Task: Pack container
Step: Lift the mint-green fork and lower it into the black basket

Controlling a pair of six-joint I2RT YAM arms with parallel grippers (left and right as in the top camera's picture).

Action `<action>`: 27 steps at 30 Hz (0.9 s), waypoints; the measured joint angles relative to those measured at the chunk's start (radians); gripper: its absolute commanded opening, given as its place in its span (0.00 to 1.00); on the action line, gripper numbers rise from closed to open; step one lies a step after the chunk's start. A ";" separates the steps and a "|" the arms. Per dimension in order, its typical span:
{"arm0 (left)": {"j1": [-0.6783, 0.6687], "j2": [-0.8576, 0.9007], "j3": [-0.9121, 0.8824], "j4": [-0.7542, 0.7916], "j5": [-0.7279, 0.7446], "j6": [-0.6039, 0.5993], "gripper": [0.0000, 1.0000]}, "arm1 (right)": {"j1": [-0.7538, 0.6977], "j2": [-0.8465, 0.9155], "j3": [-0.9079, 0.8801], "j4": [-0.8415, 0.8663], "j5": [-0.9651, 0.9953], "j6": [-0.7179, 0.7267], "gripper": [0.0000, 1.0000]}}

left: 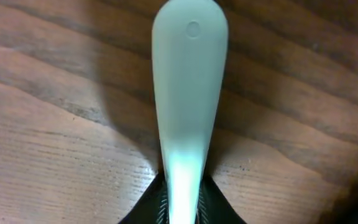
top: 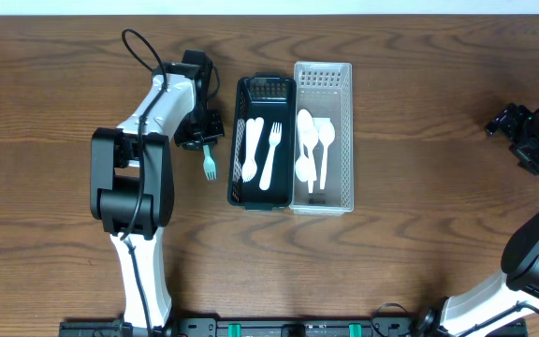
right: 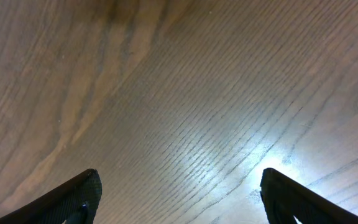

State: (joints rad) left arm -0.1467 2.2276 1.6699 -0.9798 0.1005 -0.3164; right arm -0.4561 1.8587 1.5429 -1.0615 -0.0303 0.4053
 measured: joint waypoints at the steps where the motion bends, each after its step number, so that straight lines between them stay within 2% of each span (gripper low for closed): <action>1: 0.000 0.000 0.001 -0.015 0.001 0.004 0.11 | 0.000 0.000 0.000 0.000 0.000 0.000 0.85; 8: -0.001 -0.023 0.112 -0.151 0.003 0.070 0.11 | 0.000 0.000 0.000 -0.002 0.000 0.000 0.85; 12: -0.018 -0.153 0.205 -0.154 0.027 0.136 0.10 | 0.000 0.000 0.000 -0.003 0.000 0.000 0.85; 15: -0.068 -0.288 0.242 -0.141 0.037 0.185 0.10 | 0.000 0.000 0.000 -0.003 0.000 0.000 0.85; 19: -0.209 -0.398 0.268 -0.141 0.054 0.243 0.09 | 0.000 0.000 0.000 -0.004 0.000 0.000 0.85; 23: -0.326 -0.372 0.215 -0.086 0.057 0.273 0.09 | 0.000 0.000 0.000 -0.006 0.000 0.000 0.85; 27: -0.348 -0.277 0.150 -0.061 0.053 0.262 0.10 | 0.000 0.000 0.000 -0.016 0.000 0.000 0.85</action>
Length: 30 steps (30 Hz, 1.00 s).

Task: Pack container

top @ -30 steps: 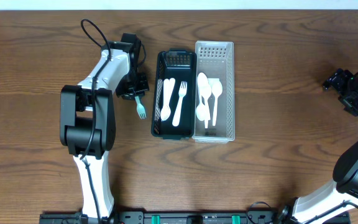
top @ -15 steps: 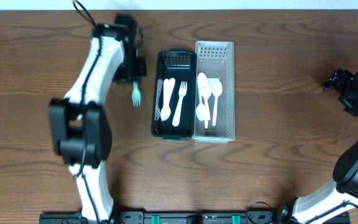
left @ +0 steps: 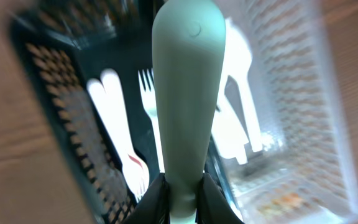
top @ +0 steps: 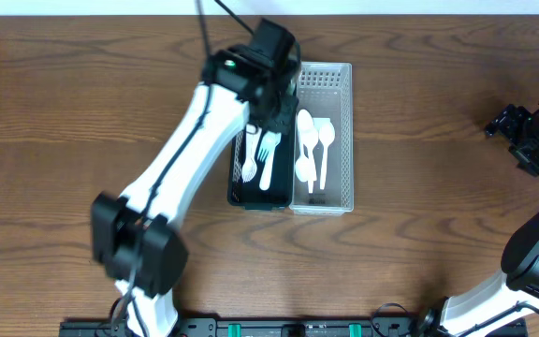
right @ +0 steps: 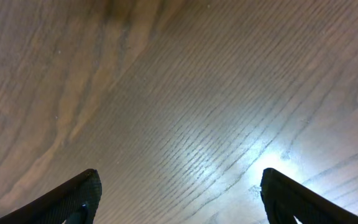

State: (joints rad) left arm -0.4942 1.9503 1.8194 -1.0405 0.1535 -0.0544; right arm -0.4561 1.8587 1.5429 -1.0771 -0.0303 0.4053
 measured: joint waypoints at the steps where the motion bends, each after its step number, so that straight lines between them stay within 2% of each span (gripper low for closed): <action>1: 0.003 0.032 -0.009 0.000 -0.003 -0.006 0.11 | 0.000 0.000 0.000 0.000 0.000 0.000 0.85; 4: 0.015 0.108 -0.014 0.009 -0.005 -0.037 0.17 | 0.000 0.000 0.000 0.000 0.000 0.000 0.85; 5: 0.016 0.124 -0.014 0.012 -0.007 -0.047 0.26 | 0.000 0.000 0.000 0.001 0.000 0.000 0.85; 6: 0.019 0.138 -0.014 0.012 -0.007 -0.061 0.29 | 0.000 0.000 0.000 0.001 0.000 0.000 0.85; 9: 0.020 0.151 -0.014 0.010 -0.007 -0.092 0.54 | 0.000 0.000 0.000 0.002 0.000 0.000 0.85; 11: 0.020 0.149 -0.010 0.002 -0.008 -0.109 0.65 | 0.000 0.000 0.000 0.001 0.000 0.001 0.86; 17: 0.035 0.089 0.024 -0.003 -0.008 -0.132 0.73 | 0.002 0.000 0.000 0.036 -0.077 -0.073 0.75; 19: 0.055 0.026 0.029 -0.015 -0.013 -0.133 0.74 | 0.007 0.000 0.000 0.050 -0.134 -0.119 0.65; 23: 0.132 -0.100 0.059 -0.079 -0.051 -0.132 0.78 | 0.048 0.000 0.000 0.054 -0.249 -0.203 0.15; 24: 0.155 -0.118 0.064 -0.098 -0.063 -0.132 0.78 | 0.060 0.000 0.000 0.054 -0.267 -0.213 0.06; 25: 0.181 -0.132 0.069 -0.122 -0.074 -0.132 0.78 | 0.077 0.000 0.000 0.053 -0.280 -0.220 0.01; 30: 0.290 -0.132 0.040 -0.165 -0.113 -0.133 0.80 | 0.204 0.000 0.000 0.064 -0.322 -0.239 0.01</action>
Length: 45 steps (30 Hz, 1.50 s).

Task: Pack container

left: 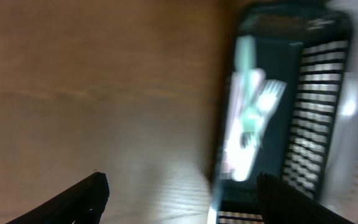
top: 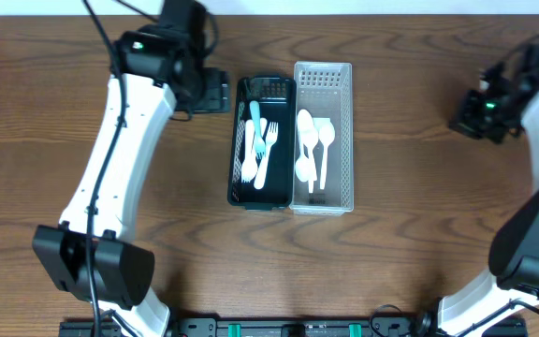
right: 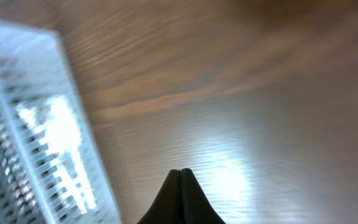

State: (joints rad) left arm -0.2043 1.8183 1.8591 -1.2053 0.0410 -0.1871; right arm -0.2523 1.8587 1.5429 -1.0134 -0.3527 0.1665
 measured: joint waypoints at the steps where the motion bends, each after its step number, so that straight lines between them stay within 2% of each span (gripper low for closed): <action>1: 0.019 0.006 -0.016 0.000 -0.004 0.000 0.81 | 0.030 0.000 0.000 0.010 -0.003 -0.001 0.02; 8: 0.092 0.072 -0.130 -0.002 -0.022 0.000 0.82 | 0.243 0.000 0.000 0.101 0.018 -0.001 0.01; 11: 0.093 0.083 -0.173 -0.011 -0.022 0.002 0.66 | 0.303 0.011 0.000 0.105 0.051 0.010 0.01; 13: 0.092 0.084 -0.184 -0.025 -0.021 0.012 0.62 | 0.324 0.030 0.000 0.103 0.059 0.010 0.01; 19: 0.092 0.060 -0.184 -0.090 -0.022 0.066 0.61 | 0.357 0.054 -0.002 0.097 0.056 -0.028 0.01; 23: 0.092 -0.061 -0.187 -0.104 -0.022 0.092 0.61 | 0.367 -0.003 -0.002 0.099 0.058 -0.077 0.01; 28: 0.092 -0.354 -0.187 -0.110 -0.022 0.111 0.62 | 0.378 -0.240 -0.003 0.102 0.087 -0.132 0.01; 33: 0.092 -0.643 -0.180 -0.171 -0.035 0.133 0.69 | 0.407 -0.562 -0.002 0.102 0.124 -0.154 0.01; 35: 0.092 -0.747 -0.179 -0.219 -0.058 0.137 0.85 | 0.412 -0.705 0.000 0.103 0.130 -0.159 0.04; 37: 0.092 -0.828 -0.177 -0.271 -0.082 0.141 0.95 | 0.413 -0.816 0.003 0.097 0.140 -0.163 0.05; 38: 0.092 -0.871 -0.176 -0.300 -0.097 0.144 0.98 | 0.413 -0.866 0.006 0.089 0.145 -0.164 0.08; 41: 0.092 -0.965 -0.175 -0.360 -0.125 0.139 0.98 | 0.413 -1.000 0.011 0.034 0.152 -0.171 0.17; 42: 0.092 -0.989 -0.175 -0.369 -0.130 0.139 0.98 | 0.413 -1.027 0.011 0.009 0.154 -0.172 0.27; 43: 0.092 -1.014 -0.175 -0.376 -0.134 0.139 0.98 | 0.413 -1.061 0.011 -0.020 0.162 -0.169 0.43; 45: 0.092 -1.052 -0.176 -0.391 -0.140 0.139 0.98 | 0.413 -1.112 0.011 -0.079 0.171 -0.177 0.99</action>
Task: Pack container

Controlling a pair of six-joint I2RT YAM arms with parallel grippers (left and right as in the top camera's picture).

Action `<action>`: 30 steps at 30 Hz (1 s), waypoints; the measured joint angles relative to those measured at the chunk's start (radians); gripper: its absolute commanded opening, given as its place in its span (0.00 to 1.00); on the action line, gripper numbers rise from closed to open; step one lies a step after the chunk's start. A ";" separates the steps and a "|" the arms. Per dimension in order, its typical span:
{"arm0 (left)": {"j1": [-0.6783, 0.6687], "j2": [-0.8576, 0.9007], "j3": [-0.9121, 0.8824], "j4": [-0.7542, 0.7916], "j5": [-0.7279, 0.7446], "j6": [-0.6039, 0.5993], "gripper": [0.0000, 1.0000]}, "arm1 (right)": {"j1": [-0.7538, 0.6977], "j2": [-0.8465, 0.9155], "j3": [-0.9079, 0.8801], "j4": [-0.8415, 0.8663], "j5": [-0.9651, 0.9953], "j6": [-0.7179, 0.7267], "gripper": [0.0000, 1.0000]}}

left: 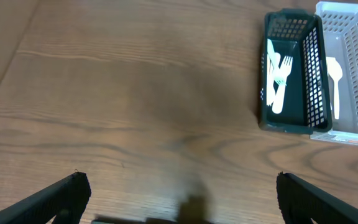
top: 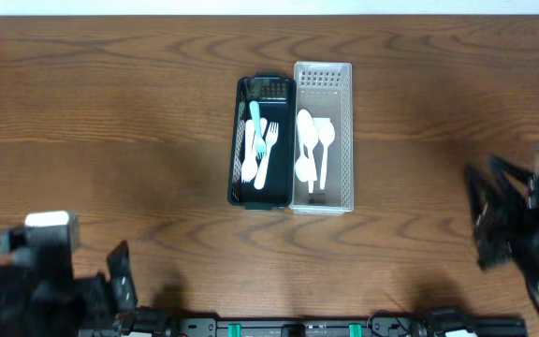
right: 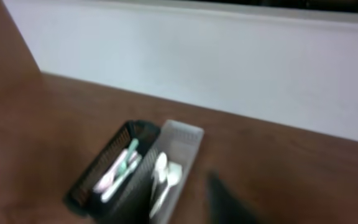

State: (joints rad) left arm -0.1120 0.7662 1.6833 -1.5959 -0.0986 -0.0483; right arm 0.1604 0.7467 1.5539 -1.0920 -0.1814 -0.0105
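The teal fork (top: 254, 116) lies in the black basket (top: 235, 178) on top of white forks. Beside it on the right the white basket (top: 347, 140) holds white spoons (top: 311, 142). Both arms are pulled back to the near edge and blurred. My left gripper (left: 182, 208) is open and empty, far back from the black basket (left: 263, 93). My right gripper (right: 232, 202) shows as one dark blur in the middle, shut on nothing, with both baskets far ahead of it. In that view the teal fork (right: 131, 150) can just be made out.
A white wall (right: 229, 68) runs behind the table's far edge. The left arm (top: 64, 281) sits at the near left corner and the right arm (top: 517, 225) at the near right. Bare wood surrounds the two baskets.
Both arms have drawn back from the far side of the table to its near corners. The left gripper stays open, the right shut. The baskets and their cutlery have not moved.
My left gripper held the teal fork over the wood left of the black basket, then over that basket. Then the fork lay in the basket, the left gripper open beside it and the right gripper shut. Now both arms are back at the near edge.
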 measured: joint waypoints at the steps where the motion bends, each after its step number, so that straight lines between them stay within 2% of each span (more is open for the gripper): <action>1: 0.000 -0.017 0.000 -0.004 -0.004 0.000 0.98 | 0.000 -0.024 0.000 -0.030 0.002 -0.001 0.99; 9: 0.000 -0.069 0.000 -0.010 -0.014 0.000 0.98 | 0.000 -0.122 -0.001 -0.122 0.014 -0.002 0.99; 30: 0.000 -0.069 0.000 -0.010 -0.014 0.000 0.98 | 0.000 -0.126 -0.005 -0.451 0.019 -0.002 0.99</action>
State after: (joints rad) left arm -0.1120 0.6971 1.6833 -1.6062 -0.1123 -0.0486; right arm 0.1604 0.6209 1.5486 -1.5429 -0.1627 -0.0128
